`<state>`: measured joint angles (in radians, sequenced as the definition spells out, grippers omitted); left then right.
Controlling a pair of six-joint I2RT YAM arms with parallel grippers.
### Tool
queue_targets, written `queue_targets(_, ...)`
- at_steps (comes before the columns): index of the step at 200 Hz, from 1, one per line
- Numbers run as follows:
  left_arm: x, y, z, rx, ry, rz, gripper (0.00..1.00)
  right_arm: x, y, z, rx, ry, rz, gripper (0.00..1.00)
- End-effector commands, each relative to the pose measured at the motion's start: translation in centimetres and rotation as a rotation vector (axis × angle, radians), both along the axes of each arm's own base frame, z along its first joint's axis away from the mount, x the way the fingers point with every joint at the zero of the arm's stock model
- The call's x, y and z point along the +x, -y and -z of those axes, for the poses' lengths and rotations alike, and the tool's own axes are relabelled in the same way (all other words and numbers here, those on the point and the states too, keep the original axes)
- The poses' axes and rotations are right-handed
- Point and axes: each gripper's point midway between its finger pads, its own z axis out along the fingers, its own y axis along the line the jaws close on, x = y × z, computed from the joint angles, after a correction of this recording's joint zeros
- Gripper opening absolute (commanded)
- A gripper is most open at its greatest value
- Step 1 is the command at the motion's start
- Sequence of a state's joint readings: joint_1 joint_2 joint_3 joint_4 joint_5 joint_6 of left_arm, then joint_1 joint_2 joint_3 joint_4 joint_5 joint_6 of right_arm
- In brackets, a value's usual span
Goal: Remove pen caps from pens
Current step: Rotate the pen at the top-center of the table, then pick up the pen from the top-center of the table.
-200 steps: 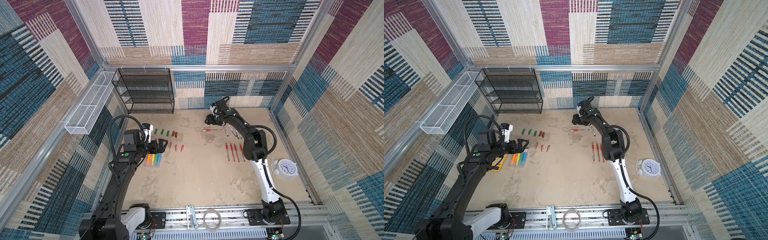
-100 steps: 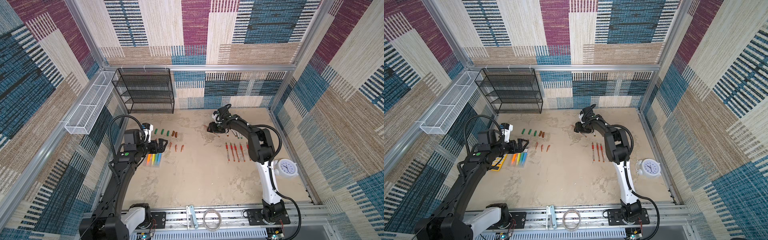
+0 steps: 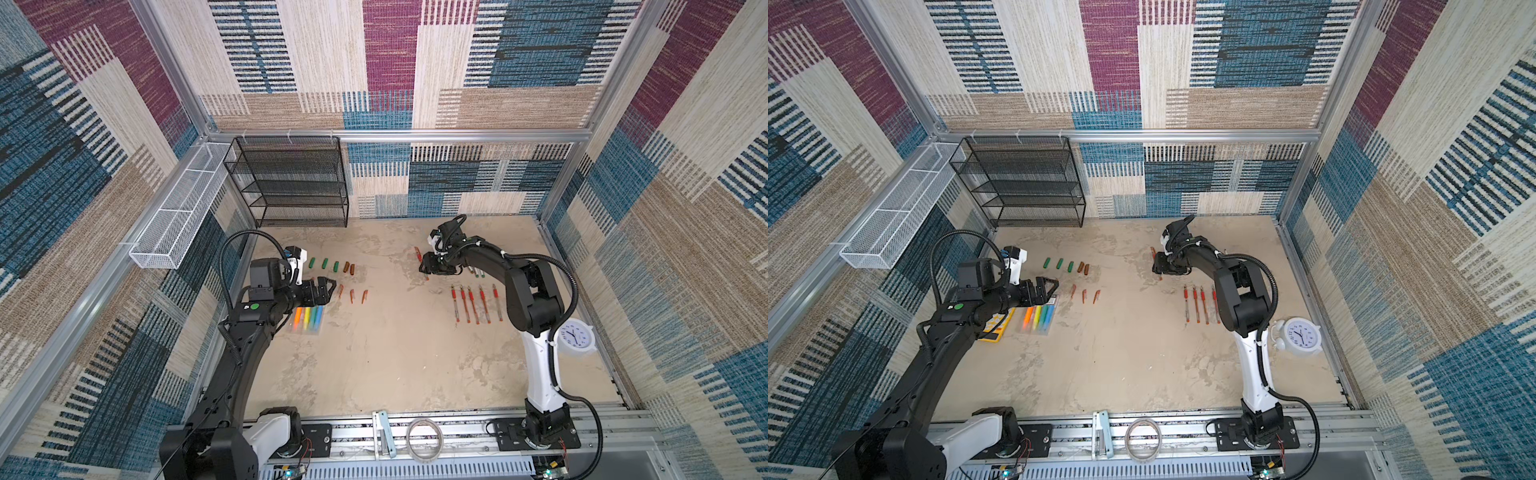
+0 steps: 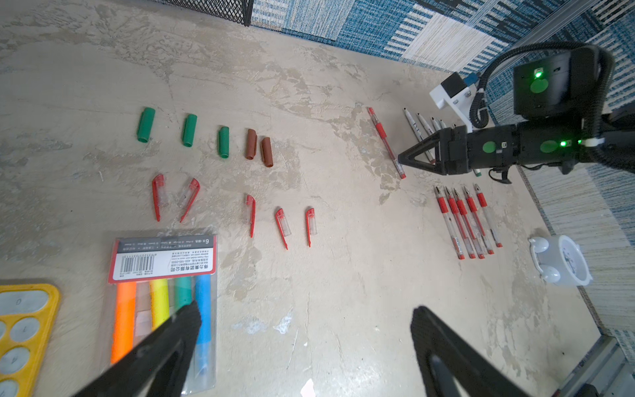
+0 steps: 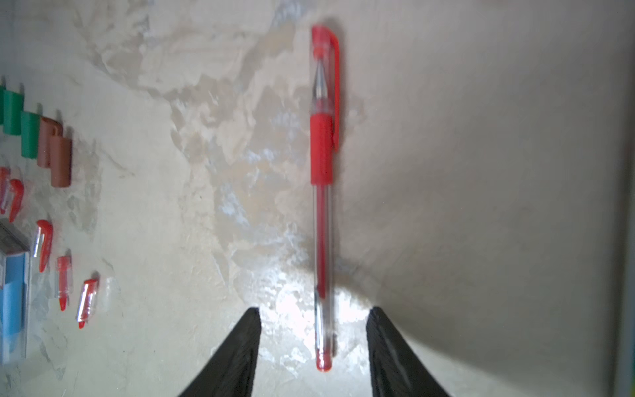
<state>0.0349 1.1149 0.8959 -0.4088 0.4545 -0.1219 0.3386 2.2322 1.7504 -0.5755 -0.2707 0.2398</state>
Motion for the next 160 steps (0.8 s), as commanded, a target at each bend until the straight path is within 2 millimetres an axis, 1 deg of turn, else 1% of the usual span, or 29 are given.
queue_targets(1, 0.2, 0.2, -0.6, -0.018, 0.013, 0.002, 0.99, 1.0, 1.0, 0.3, -0.099, -0.006, 0.028, 0.51)
queue_targets(13, 0.1, 0.2, -0.9, -0.014, 0.022, 0.011, 0.99, 1.6, 0.7, 0.3, -0.125, -0.007, 0.023, 0.49)
queue_targets(34, 0.0, 0.0, -0.3, 0.006, 0.021, 0.006, 0.99, 2.4, 0.0, 0.6, -0.155, 0.0, 0.006, 0.48)
queue_targets(49, 0.0, 0.0, -0.4, 0.002, 0.015, 0.003, 0.99, 2.5, -0.1, 1.1, -0.177, -0.019, 0.008, 0.45)
queue_targets(62, 0.0, 0.2, -0.7, -0.01, 0.019, 0.011, 0.99, 2.5, -0.9, 1.0, -0.181, -0.015, -0.007, 0.43)
queue_targets(74, 0.1, 0.2, -0.5, -0.007, 0.021, 0.011, 0.99, 2.5, -1.3, 1.2, -0.202, -0.004, -0.017, 0.43)
queue_targets(86, 0.2, 0.1, -0.2, -0.003, 0.017, 0.005, 0.99, 2.2, -1.3, 1.8, -0.231, -0.016, -0.019, 0.39)
queue_targets(105, 0.0, 0.1, -0.5, -0.011, 0.015, 0.008, 0.99, 1.4, -1.0, 2.7, -0.253, -0.047, -0.017, 0.33)
queue_targets(126, 0.1, 0.0, -0.3, -0.003, 0.022, 0.006, 0.99, 0.8, -0.6, 3.2, -0.291, -0.047, -0.02, 0.31)
queue_targets(138, 0.1, 0.0, -0.1, -0.002, 0.016, 0.0, 0.99, 0.3, -0.3, 3.5, -0.304, -0.06, -0.017, 0.27)
queue_targets(160, 0.0, 0.2, -0.6, -0.012, 0.018, 0.01, 0.99, -0.5, -0.4, 3.4, -0.315, -0.068, -0.024, 0.2)
